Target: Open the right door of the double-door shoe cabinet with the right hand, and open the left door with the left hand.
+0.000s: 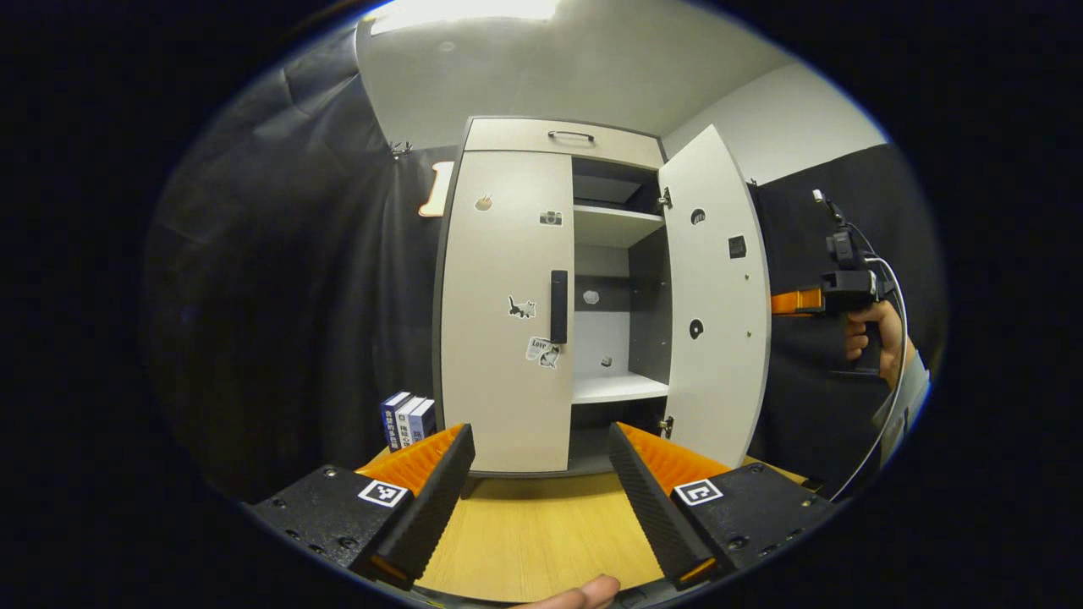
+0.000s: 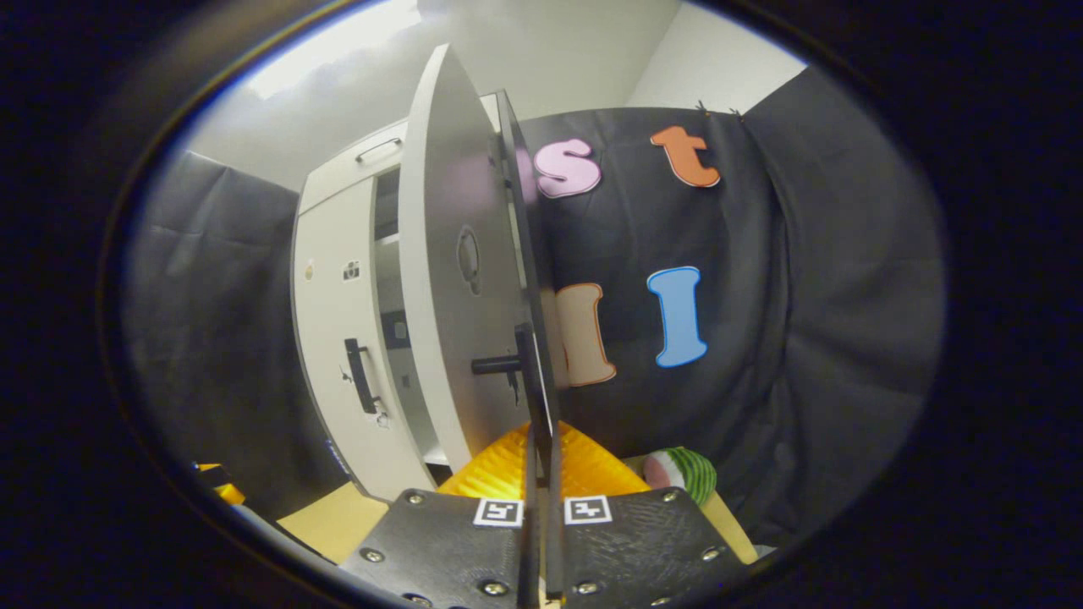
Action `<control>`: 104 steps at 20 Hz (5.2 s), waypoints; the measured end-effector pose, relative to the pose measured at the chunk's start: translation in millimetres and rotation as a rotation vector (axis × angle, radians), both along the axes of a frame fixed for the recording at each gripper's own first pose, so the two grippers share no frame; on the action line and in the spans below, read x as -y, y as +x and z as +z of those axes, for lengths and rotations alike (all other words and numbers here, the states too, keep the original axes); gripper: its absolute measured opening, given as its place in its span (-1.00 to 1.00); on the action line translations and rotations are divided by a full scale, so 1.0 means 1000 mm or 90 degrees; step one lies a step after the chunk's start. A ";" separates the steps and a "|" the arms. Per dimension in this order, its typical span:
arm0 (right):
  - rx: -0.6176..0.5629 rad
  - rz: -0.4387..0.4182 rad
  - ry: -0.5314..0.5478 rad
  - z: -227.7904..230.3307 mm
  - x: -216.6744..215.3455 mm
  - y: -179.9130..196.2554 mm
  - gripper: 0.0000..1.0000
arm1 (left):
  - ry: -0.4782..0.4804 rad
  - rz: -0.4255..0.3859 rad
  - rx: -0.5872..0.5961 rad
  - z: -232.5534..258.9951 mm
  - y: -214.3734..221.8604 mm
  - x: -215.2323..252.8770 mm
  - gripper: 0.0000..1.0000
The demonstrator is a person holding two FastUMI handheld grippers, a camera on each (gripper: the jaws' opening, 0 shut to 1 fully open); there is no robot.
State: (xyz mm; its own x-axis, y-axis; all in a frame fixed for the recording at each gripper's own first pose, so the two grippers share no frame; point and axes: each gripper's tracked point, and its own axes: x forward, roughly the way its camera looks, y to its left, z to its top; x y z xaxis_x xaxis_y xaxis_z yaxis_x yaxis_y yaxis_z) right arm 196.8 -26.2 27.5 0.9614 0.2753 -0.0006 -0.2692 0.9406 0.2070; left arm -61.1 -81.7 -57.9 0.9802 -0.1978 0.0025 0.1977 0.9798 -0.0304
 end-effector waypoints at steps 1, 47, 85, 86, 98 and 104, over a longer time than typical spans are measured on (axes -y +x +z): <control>0.002 -0.014 -0.015 -0.003 0.005 -0.006 -0.93 | 0.000 0.005 0.005 0.004 0.006 -0.001 0.97; 0.049 -0.090 -0.017 -0.148 -0.015 -0.253 1.00 | 0.043 0.058 -0.052 0.063 0.350 0.077 -0.46; 0.063 -0.022 -0.026 -0.126 -0.100 -0.293 1.00 | 0.036 0.040 -0.065 0.084 0.174 -0.132 -0.88; 0.063 -0.020 -0.030 -0.127 -0.104 -0.293 0.94 | 0.030 0.044 -0.065 0.083 0.175 -0.139 -0.89; 0.063 -0.025 -0.057 -0.128 -0.121 -0.295 1.00 | 0.048 -0.006 -0.035 0.084 0.181 -0.175 -0.99; 0.068 -0.033 -0.055 -0.124 -0.117 -0.296 1.00 | 0.064 0.045 -0.021 0.074 0.170 -0.183 -0.69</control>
State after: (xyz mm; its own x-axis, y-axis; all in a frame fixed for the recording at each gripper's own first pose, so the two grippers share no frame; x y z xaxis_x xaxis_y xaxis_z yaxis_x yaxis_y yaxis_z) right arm -99.1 90.5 -96.2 0.9700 0.2293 0.0802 -0.2366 0.9668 0.0970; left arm 108.4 101.4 16.5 0.9909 -0.1266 -0.0465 0.1294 0.9896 0.0631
